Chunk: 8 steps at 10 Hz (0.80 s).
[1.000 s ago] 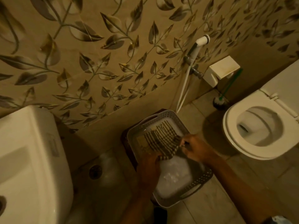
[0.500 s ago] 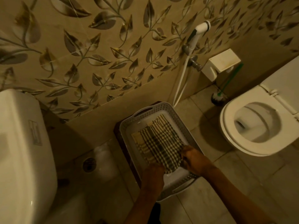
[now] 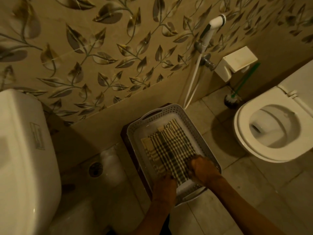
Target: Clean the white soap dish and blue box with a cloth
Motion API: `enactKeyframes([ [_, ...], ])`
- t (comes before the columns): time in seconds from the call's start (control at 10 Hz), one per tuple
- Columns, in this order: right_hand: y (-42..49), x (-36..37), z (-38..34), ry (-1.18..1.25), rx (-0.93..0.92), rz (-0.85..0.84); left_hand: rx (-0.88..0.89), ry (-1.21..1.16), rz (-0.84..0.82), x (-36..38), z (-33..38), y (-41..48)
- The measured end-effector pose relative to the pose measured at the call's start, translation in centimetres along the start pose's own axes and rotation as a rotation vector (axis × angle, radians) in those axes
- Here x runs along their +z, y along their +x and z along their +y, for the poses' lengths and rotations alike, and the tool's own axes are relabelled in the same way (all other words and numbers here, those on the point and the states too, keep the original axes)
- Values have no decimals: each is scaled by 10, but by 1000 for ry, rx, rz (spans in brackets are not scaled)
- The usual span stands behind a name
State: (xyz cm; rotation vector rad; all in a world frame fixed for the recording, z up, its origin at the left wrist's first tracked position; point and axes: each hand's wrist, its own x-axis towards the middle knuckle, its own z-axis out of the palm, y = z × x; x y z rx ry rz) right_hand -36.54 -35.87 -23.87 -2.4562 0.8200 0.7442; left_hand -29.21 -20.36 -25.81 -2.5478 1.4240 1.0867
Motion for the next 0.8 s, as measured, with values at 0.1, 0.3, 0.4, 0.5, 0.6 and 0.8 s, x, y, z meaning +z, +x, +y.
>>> enactKeyframes([
  [0.1,18,-4,-11,188,-45,180,18,7,-90,-7,0,0],
  [0.3,88,-24,-27,532,82,315,13,32,-151,-6,-6,2],
  [0.4,96,-28,-32,241,11,244,9,9,-149,-6,-7,6],
  [0.5,89,-24,-31,-17,15,153,-3,-23,-161,-9,-7,5],
  [0.6,83,-18,-30,-78,76,73,-15,-65,-170,-12,-5,1],
  [0.8,64,-36,-45,-9,81,110,-70,-367,-53,-44,-7,-24],
])
